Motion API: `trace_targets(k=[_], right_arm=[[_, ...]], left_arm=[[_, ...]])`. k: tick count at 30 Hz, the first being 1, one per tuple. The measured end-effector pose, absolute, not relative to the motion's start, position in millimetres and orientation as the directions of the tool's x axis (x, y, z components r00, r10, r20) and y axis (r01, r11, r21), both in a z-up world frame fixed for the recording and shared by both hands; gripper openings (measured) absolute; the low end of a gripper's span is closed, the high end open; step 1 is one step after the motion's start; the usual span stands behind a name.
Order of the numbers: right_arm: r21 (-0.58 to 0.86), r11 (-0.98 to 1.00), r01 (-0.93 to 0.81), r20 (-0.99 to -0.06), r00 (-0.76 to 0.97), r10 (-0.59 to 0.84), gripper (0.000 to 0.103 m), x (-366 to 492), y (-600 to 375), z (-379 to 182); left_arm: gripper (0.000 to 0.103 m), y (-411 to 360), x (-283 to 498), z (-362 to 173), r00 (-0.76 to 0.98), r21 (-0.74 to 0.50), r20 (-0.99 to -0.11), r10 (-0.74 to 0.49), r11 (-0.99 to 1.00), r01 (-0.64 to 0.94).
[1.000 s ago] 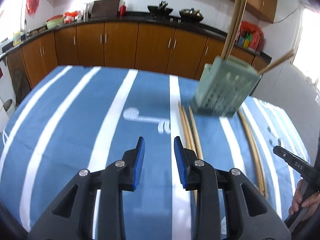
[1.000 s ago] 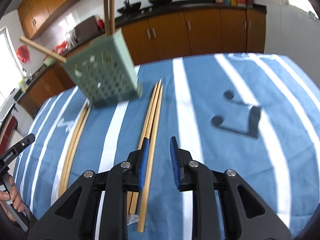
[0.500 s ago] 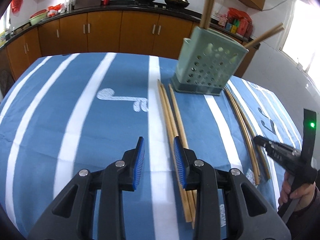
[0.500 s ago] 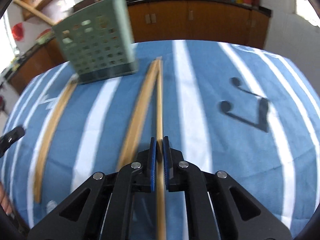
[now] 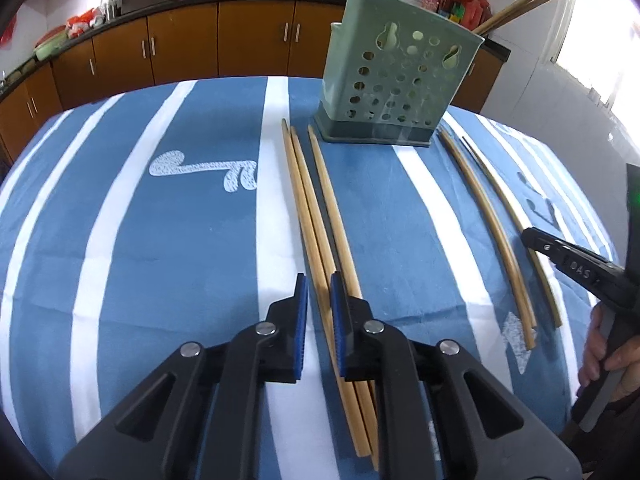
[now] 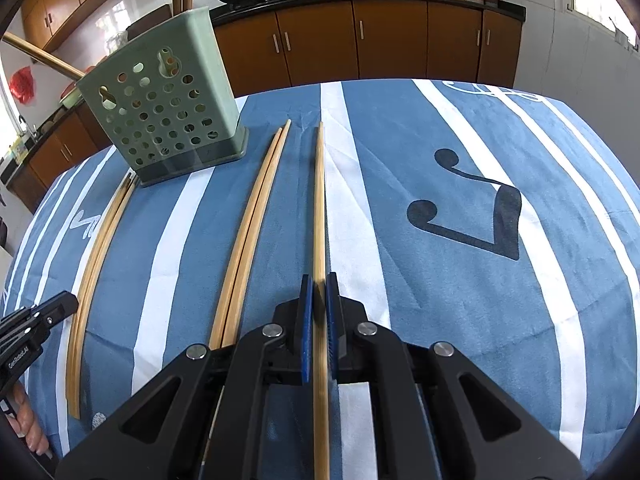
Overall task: Organize utensils
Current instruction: 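Grasp another chopstick with the right tool while the left tool moves toward one, then close the left tool on a loose chopstick while the right tool holds its own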
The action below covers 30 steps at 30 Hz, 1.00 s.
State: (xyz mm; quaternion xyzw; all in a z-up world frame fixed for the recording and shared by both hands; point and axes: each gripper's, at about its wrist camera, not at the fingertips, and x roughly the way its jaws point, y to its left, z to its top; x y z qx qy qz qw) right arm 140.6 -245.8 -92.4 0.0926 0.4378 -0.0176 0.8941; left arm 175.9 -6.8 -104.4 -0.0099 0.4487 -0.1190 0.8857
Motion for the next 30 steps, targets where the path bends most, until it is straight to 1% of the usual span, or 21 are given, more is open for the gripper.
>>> trace_targets(k=[2,3,7,8,9,10,11,12,14,16,17,18,20,23,27,30], right_arm=[[0.148,0.983,0.11,-0.787,0.616,0.049,0.007,139.8,-244.9,-92.4],[0.147,0.983,0.109,-0.787,0.616,0.049,0.007,139.6,-244.6,-92.4],[0.139,0.985,0.102,-0.788,0.613,0.047,0.007,139.4,-243.3,-92.1],[0.142,0.985,0.101,-0.789,0.612,0.051,0.008,138.8,-243.2,-92.1],[0.148,0.984,0.099,-0.79,0.61,0.058,0.008,138.3,-243.3,-92.0],[0.154,0.983,0.097,-0.791,0.609,0.064,0.008,137.2,-243.5,-91.9],[0.154,0.983,0.095,-0.791,0.608,0.065,0.008,136.2,-243.5,-92.0],[0.152,0.984,0.093,-0.79,0.609,0.065,0.008,135.4,-243.3,-92.2],[0.144,0.986,0.086,-0.788,0.613,0.062,0.008,134.6,-242.8,-92.6],[0.138,0.987,0.084,-0.787,0.614,0.058,0.008,134.9,-241.4,-92.5],[0.135,0.987,0.083,-0.787,0.615,0.056,0.008,135.4,-241.0,-92.5],[0.132,0.988,0.081,-0.787,0.615,0.055,0.008,136.6,-240.4,-92.5],[0.128,0.989,0.078,-0.786,0.616,0.053,0.008,138.3,-239.6,-92.5],[0.116,0.991,0.073,-0.785,0.618,0.046,0.008,142.5,-237.8,-92.2],[0.116,0.99,0.081,-0.781,0.623,0.041,0.007,154.8,-241.9,-92.1],[0.125,0.988,0.09,-0.775,0.63,0.041,0.007,161.0,-246.9,-92.8]], left_arm=[[0.013,-4.4,179.8,-106.5,0.564,-0.12,-0.8,-0.205,0.976,0.184],[0.01,-2.9,181.8,-108.4,0.561,-0.113,-0.805,-0.191,0.979,0.171],[0.01,-2.8,184.6,-108.1,0.57,-0.095,-0.803,-0.174,0.981,0.167],[0.014,-3.1,185.1,-108.4,0.573,-0.095,-0.801,-0.174,0.982,0.166],[0.021,-3.3,185.4,-108.3,0.575,-0.099,-0.798,-0.179,0.981,0.169],[0.026,-4.2,185.5,-108.0,0.577,-0.097,-0.796,-0.18,0.98,0.172],[0.035,-5.5,185.2,-108.0,0.58,-0.085,-0.797,-0.17,0.982,0.171],[0.037,-6.8,185.1,-108.0,0.581,-0.077,-0.797,-0.166,0.982,0.174],[0.037,-9.1,184.1,-108.5,0.584,-0.06,-0.796,-0.158,0.981,0.185],[0.035,-9.1,183.9,-108.8,0.587,-0.046,-0.796,-0.147,0.982,0.184],[0.03,-8.2,183.8,-108.7,0.589,-0.046,-0.795,-0.145,0.983,0.181],[0.022,-7.3,184.3,-108.8,0.59,-0.046,-0.794,-0.145,0.983,0.179],[0.008,-3.2,186.1,-109.1,0.591,-0.053,-0.793,-0.146,0.984,0.172],[0.008,3.8,189.7,-108.8,0.585,-0.083,-0.794,-0.166,0.983,0.166],[0.008,24.7,202.4,-108.8,0.599,-0.073,-0.793,-0.108,0.994,0.082],[0.008,45.5,212.0,-108.7,0.603,-0.099,-0.792,-0.092,0.995,0.021]])
